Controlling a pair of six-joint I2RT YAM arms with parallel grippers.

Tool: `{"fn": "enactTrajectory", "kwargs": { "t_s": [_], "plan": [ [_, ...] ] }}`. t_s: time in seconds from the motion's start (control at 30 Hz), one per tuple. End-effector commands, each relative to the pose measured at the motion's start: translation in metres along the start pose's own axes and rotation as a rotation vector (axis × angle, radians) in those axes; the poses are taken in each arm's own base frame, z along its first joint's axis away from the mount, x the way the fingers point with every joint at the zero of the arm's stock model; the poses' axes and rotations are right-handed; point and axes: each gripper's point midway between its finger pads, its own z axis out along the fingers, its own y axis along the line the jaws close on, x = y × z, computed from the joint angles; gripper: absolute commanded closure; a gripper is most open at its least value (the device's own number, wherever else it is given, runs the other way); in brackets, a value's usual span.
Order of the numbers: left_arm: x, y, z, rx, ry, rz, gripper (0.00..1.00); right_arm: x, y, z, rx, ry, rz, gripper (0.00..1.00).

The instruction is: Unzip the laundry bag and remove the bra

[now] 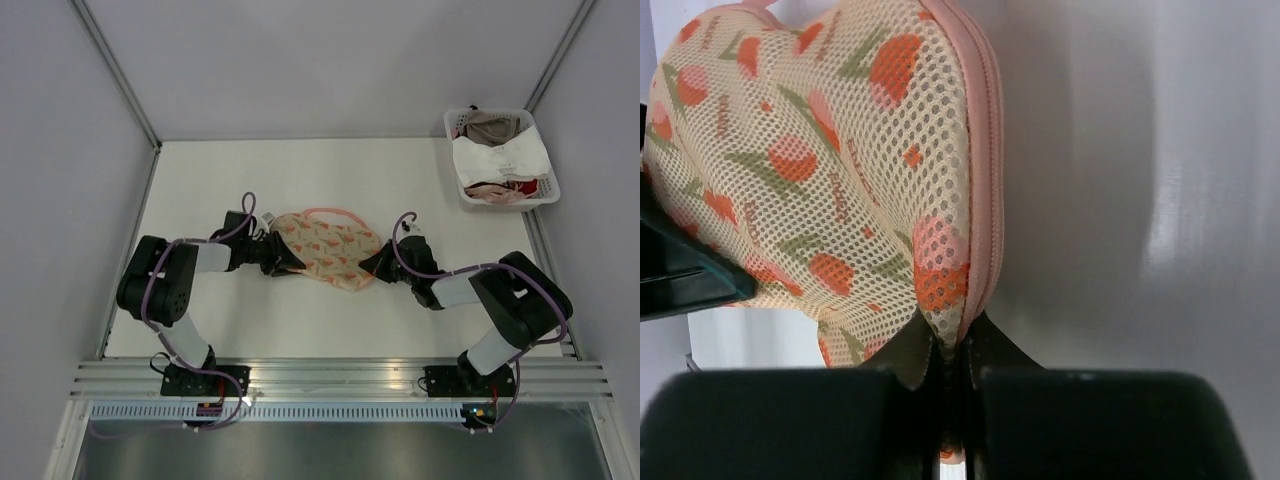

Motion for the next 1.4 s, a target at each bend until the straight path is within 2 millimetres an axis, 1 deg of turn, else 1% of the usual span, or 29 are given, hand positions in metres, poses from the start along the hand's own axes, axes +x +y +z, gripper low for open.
{"fn": "enactTrajectory", "kwargs": {
  "t_s": [0.0, 0.03, 0.07, 0.1, 0.17, 0.2, 0.23, 0.27, 0.3, 0.33, 0.37, 0.4, 0.43, 0.47, 0.5, 0.53, 0.57, 0.63, 0.7, 0.83, 0.93, 1.0, 1.03, 1.1, 1.13, 1.2, 1.23, 1.3, 1.37],
  "plan": [
    [-0.007, -0.049, -0.019, 0.104, -0.071, 0.106, 0.37, 0.008, 0.01, 0.002, -0.023, 0.012, -0.019, 1.0],
    [-0.008, -0.054, -0.025, 0.099, -0.094, 0.117, 0.2, 0.008, 0.009, 0.001, -0.017, 0.011, -0.017, 1.0],
    [-0.009, -0.058, -0.03, 0.092, -0.117, 0.124, 0.08, 0.007, 0.008, -0.001, -0.01, 0.007, -0.017, 0.99],
    [-0.009, -0.074, -0.044, 0.102, -0.163, 0.16, 0.01, 0.006, 0.01, -0.003, -0.015, 0.001, -0.015, 1.0],
    [-0.009, -0.064, -0.055, 0.006, -0.234, 0.129, 0.0, 0.006, 0.009, -0.006, -0.004, 0.004, -0.006, 1.0],
    [-0.007, -0.077, -0.073, 0.009, -0.294, 0.16, 0.0, 0.002, 0.015, -0.007, -0.011, -0.003, 0.001, 1.0],
    [-0.004, -0.067, -0.081, -0.049, -0.333, 0.116, 0.0, 0.004, 0.013, -0.008, 0.0, 0.007, 0.014, 0.99],
    [0.007, -0.061, -0.085, -0.054, -0.347, 0.102, 0.0, 0.002, 0.017, -0.009, -0.007, 0.004, 0.039, 1.0],
    [0.015, -0.061, -0.09, -0.046, -0.359, 0.09, 0.0, 0.002, 0.02, -0.011, -0.017, 0.008, 0.056, 1.0],
    [0.03, -0.062, -0.1, -0.048, -0.374, 0.096, 0.0, 0.002, 0.024, -0.012, -0.028, 0.007, 0.071, 1.0],
    [0.043, -0.046, -0.1, -0.078, -0.362, 0.073, 0.0, 0.0, 0.031, -0.014, -0.045, 0.001, 0.096, 1.0],
    [0.054, -0.038, -0.102, -0.09, -0.353, 0.035, 0.0, 0.001, 0.037, -0.016, -0.063, 0.008, 0.103, 1.0],
    [0.066, -0.044, -0.109, -0.047, -0.365, 0.049, 0.0, 0.001, 0.041, -0.018, -0.074, 0.011, 0.116, 1.0],
    [0.086, -0.02, -0.103, -0.067, -0.323, -0.01, 0.0, 0.0, 0.047, -0.02, -0.094, 0.009, 0.134, 1.0],
    [0.096, -0.017, -0.103, -0.045, -0.314, -0.032, 0.0, -0.002, 0.054, -0.022, -0.121, 0.009, 0.161, 1.0],
    [0.114, -0.008, -0.101, -0.017, -0.292, -0.089, 0.0, 0.0, 0.065, -0.026, -0.158, 0.027, 0.194, 0.99],
    [0.121, -0.007, -0.101, 0.007, -0.291, -0.107, 0.0, 0.002, 0.068, -0.027, -0.17, 0.036, 0.191, 0.99],
    [0.132, -0.004, -0.099, 0.04, -0.284, -0.18, 0.0, 0.007, 0.084, -0.033, -0.23, 0.068, 0.231, 1.0],
    [0.135, -0.008, -0.103, 0.092, -0.313, -0.202, 0.0, 0.013, 0.101, -0.039, -0.285, 0.093, 0.243, 1.0],
    [0.115, -0.024, -0.116, 0.136, -0.438, -0.206, 0.0, 0.024, 0.125, -0.053, -0.353, 0.138, 0.277, 0.99],
    [0.098, -0.038, -0.119, 0.17, -0.486, -0.201, 0.0, 0.032, 0.134, -0.064, -0.377, 0.151, 0.282, 1.0],
    [0.092, -0.035, -0.111, 0.14, -0.473, -0.239, 0.0, 0.037, 0.132, -0.067, -0.364, 0.147, 0.283, 0.99],
    [0.087, -0.046, -0.109, 0.171, -0.475, -0.217, 0.0, 0.034, 0.136, -0.072, -0.378, 0.134, 0.283, 0.99],
    [0.084, -0.047, -0.1, 0.136, -0.46, -0.225, 0.0, 0.037, 0.136, -0.075, -0.371, 0.133, 0.28, 1.0],
    [0.079, -0.062, -0.103, 0.163, -0.476, -0.198, 0.0, 0.036, 0.138, -0.078, -0.376, 0.13, 0.278, 1.0],
    [0.069, -0.074, -0.103, 0.169, -0.516, -0.186, 0.0, 0.039, 0.141, -0.081, -0.382, 0.134, 0.271, 1.0],
    [0.069, -0.091, -0.102, 0.194, -0.513, -0.163, 0.0, 0.039, 0.143, -0.082, -0.384, 0.136, 0.268, 1.0],
    [0.06, -0.105, -0.104, 0.21, -0.553, -0.154, 0.0, 0.041, 0.143, -0.083, -0.377, 0.135, 0.265, 0.99],
    [0.058, -0.128, -0.102, 0.249, -0.552, -0.125, 0.0, 0.042, 0.142, -0.084, -0.375, 0.136, 0.258, 1.0]
  ]
}}
